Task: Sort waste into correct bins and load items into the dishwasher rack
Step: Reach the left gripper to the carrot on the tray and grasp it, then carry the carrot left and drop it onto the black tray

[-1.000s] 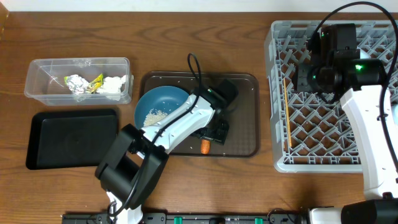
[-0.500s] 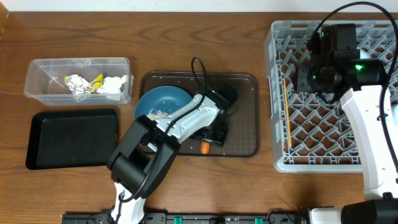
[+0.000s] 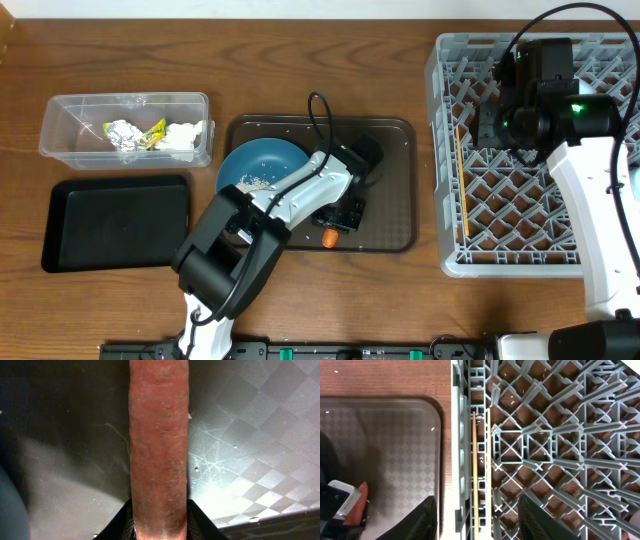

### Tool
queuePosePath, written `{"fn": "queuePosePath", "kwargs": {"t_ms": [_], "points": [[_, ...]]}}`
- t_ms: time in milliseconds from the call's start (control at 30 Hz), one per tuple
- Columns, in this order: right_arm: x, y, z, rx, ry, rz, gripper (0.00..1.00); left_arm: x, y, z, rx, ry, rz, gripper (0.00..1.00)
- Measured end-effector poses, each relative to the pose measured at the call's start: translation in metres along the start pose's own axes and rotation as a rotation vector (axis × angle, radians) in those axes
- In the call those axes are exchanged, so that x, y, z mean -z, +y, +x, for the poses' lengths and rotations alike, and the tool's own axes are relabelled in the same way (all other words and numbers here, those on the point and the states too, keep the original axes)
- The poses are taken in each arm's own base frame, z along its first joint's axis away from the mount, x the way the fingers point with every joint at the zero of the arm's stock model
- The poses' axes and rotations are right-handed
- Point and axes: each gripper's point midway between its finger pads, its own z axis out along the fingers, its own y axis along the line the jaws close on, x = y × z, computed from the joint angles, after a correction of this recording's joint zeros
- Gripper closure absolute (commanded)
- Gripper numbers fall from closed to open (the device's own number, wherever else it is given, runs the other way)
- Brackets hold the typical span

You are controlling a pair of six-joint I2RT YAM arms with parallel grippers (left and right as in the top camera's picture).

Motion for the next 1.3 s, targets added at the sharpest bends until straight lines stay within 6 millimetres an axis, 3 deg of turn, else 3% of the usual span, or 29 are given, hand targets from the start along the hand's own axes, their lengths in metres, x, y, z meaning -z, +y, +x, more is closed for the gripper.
{"fn": "queuePosePath", "kwargs": {"t_ms": [100,200,267,400,533,633,700,733,867,1300], "points": [[0.000,0.000,0.000,0.000,0.002,0.000,0.54,0.005,0.000,-0.001,-0.001,-0.013,0.006,0.76],[0.000,0.000,0.001,0.000,0.004,0.000,0.54,0.026,0.000,-0.006,0.005,-0.068,0.029,0.76],[0.000,0.000,0.001,0.000,0.004,0.001,0.54,0.046,0.001,-0.012,0.012,-0.126,0.052,0.76],[0.000,0.000,0.002,0.000,0.008,0.001,0.55,0.109,0.024,-0.029,0.065,-0.315,0.076,0.76],[0.000,0.000,0.002,0.000,0.008,0.001,0.55,0.169,0.083,-0.038,0.203,-0.510,0.032,0.76],[0.000,0.000,0.002,0.000,0.008,0.001,0.55,0.205,0.147,-0.038,0.364,-0.635,-0.015,0.76],[0.000,0.000,0.002,0.000,0.008,0.001,0.55,0.218,0.190,-0.033,0.474,-0.677,-0.051,0.76],[0.000,0.000,0.002,0.000,0.008,0.002,0.55,0.221,0.211,-0.028,0.532,-0.684,-0.073,0.76],[0.000,0.000,0.002,0.000,0.007,0.002,0.56,0.218,0.262,-0.011,0.675,-0.667,-0.105,0.77],[0.000,0.000,0.000,0.000,0.001,0.001,0.56,0.189,0.351,0.076,1.138,-0.510,-0.112,0.77]]}}
